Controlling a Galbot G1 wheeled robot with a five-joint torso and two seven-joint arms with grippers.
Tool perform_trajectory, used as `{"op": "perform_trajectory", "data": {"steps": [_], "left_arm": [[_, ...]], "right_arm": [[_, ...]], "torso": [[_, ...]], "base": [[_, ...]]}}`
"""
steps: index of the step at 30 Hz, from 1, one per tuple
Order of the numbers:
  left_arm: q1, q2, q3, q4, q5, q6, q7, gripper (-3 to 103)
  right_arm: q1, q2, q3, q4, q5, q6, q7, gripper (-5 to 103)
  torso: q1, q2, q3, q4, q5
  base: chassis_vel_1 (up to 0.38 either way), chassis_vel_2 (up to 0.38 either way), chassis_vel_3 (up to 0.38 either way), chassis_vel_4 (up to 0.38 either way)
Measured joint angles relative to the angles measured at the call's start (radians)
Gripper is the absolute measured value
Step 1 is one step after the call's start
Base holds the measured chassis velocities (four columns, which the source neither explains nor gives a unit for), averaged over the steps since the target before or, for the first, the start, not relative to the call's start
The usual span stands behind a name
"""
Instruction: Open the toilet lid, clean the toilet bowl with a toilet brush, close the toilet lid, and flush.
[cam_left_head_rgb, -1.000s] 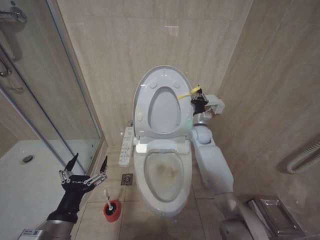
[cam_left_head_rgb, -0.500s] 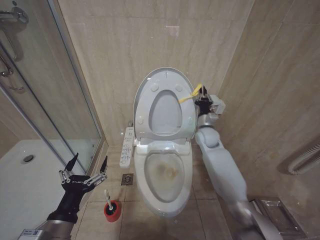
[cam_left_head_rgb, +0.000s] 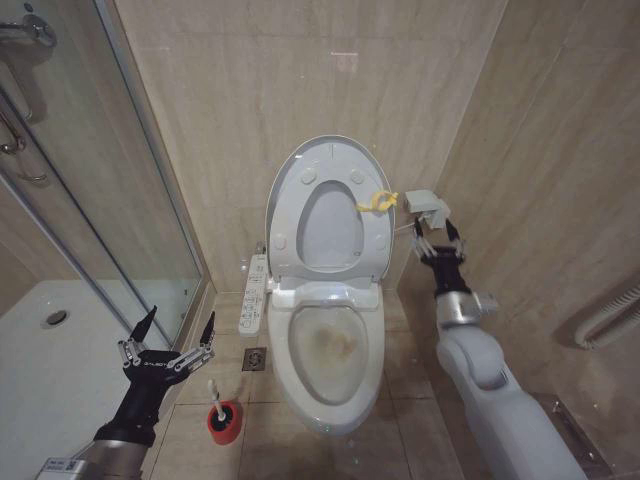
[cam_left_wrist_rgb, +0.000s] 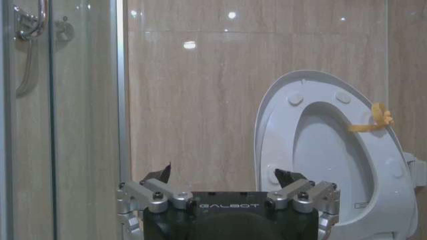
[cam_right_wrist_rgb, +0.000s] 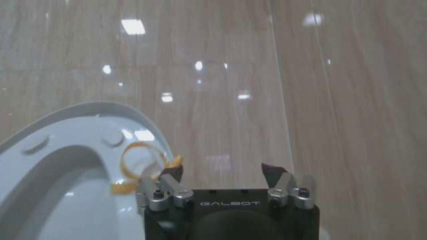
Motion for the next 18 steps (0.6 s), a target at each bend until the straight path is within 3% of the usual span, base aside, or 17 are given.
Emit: {"op": "perform_trajectory", "data": {"steps": [2,3,10,11,18], "left_arm": [[0.0,0.0,0.0,0.0,0.0,0.0,0.0,100],[0.0,0.0,0.0,0.0,0.0,0.0,0.0,100],[0.0,0.0,0.0,0.0,0.0,0.0,0.0,100],[0.0,0.0,0.0,0.0,0.0,0.0,0.0,100],[0.0,0.0,0.0,0.0,0.0,0.0,0.0,100]], "right_arm": [[-0.037,0.005,0.003,0.026,0.008,-0.005,0.003,60],[-0.075,0.014,0.005,0.051,0.012,-0.009,0.008,87],[-0.227,0.073,0.006,0.163,-0.005,-0.04,0.03,87],[-0.254,0.086,0.006,0.18,-0.019,-0.042,0.029,100],[-0.398,0.158,0.014,0.245,-0.116,-0.02,0.001,100]], "torso": [[0.0,0.0,0.0,0.0,-0.0001],[0.0,0.0,0.0,-0.0002,0.0001],[0.0,0.0,0.0,0.0001,-0.0002],[0.0,0.0,0.0,0.0002,-0.0003],[0.0,0.0,0.0,0.0,-0.0003]], "base": [[0.0,0.0,0.0,0.0],[0.0,0.0,0.0,0.0],[0.0,0.0,0.0,0.0],[0.0,0.0,0.0,0.0],[0.0,0.0,0.0,0.0]]}}
